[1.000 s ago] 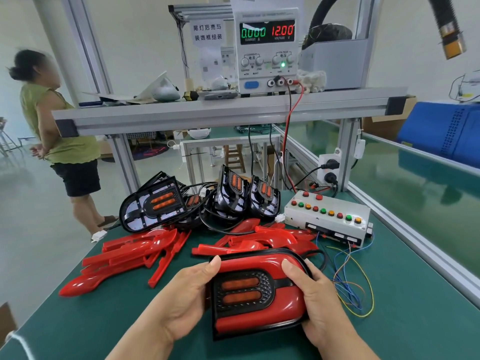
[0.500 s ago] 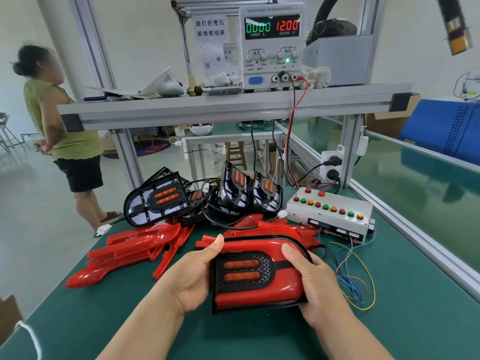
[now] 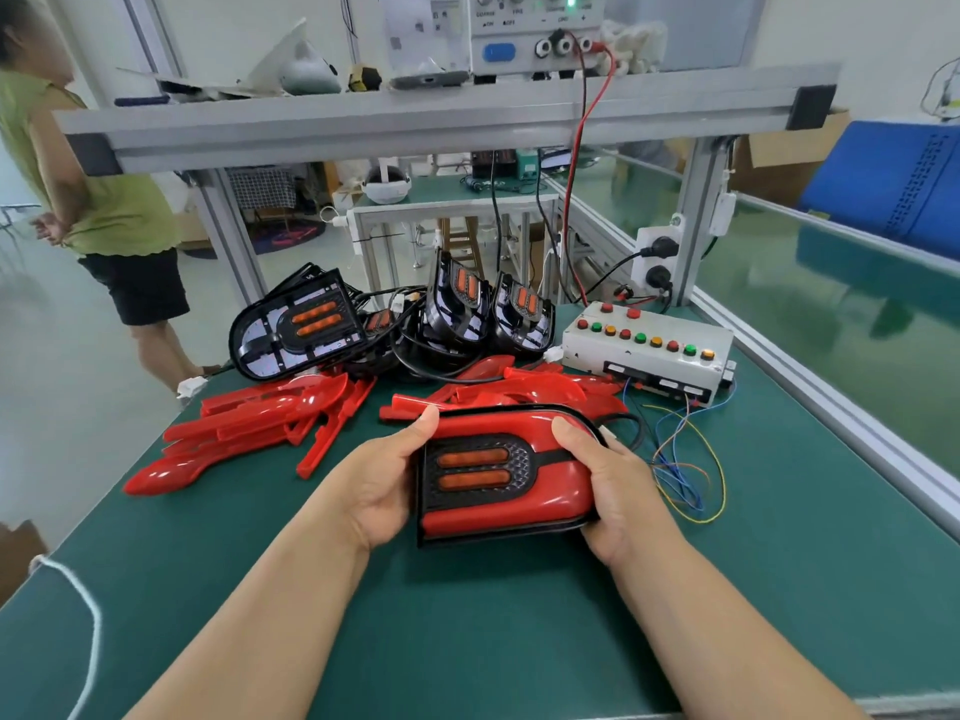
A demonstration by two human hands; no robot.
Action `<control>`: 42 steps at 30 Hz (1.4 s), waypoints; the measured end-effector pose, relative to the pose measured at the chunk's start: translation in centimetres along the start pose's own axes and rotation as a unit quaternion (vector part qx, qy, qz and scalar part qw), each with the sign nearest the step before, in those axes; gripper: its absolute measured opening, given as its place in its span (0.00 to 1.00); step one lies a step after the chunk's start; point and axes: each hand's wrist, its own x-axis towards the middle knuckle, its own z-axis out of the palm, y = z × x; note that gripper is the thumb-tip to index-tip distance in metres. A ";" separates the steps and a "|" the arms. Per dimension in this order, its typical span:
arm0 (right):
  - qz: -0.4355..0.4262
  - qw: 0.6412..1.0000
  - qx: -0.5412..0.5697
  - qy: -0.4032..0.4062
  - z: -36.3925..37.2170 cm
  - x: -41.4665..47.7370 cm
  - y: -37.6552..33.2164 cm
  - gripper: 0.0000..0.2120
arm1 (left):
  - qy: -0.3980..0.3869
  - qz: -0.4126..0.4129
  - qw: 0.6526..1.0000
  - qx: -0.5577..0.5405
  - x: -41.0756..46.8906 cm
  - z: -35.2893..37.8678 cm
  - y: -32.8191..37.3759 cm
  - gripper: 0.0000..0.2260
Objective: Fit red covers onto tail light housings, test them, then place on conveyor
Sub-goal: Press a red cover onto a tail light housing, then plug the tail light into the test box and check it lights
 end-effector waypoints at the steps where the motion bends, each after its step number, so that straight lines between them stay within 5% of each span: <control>1: 0.003 1.000 -0.005 0.002 0.0 0.0 0.0 0.19 | 0.001 -0.001 1.000 -0.001 0.0 0.0 0.0 0.24; 12: 0.006 0.999 -0.025 0.024 0.0 0.3 0.1 0.16 | 0.048 0.008 0.999 -0.007 0.0 0.3 -0.3 0.20; 22: -0.002 0.998 -0.052 0.024 0.4 -0.2 0.1 0.12 | 0.134 0.101 0.985 0.036 0.0 1.7 -1.9 0.19; 32: -0.109 0.989 -0.072 0.066 -2.4 -1.1 -4.2 0.12 | 0.199 0.148 0.968 0.042 -1.3 -3.0 -0.3 0.24; 37: -0.164 0.982 -0.008 0.091 -2.5 -0.9 -7.2 0.12 | 0.126 0.072 0.978 0.148 -1.1 -3.0 0.5 0.22; 42: -0.231 0.965 -0.115 0.052 -3.1 -1.1 -8.4 0.23 | 0.096 0.047 0.978 0.178 -0.2 -0.1 -0.8 0.22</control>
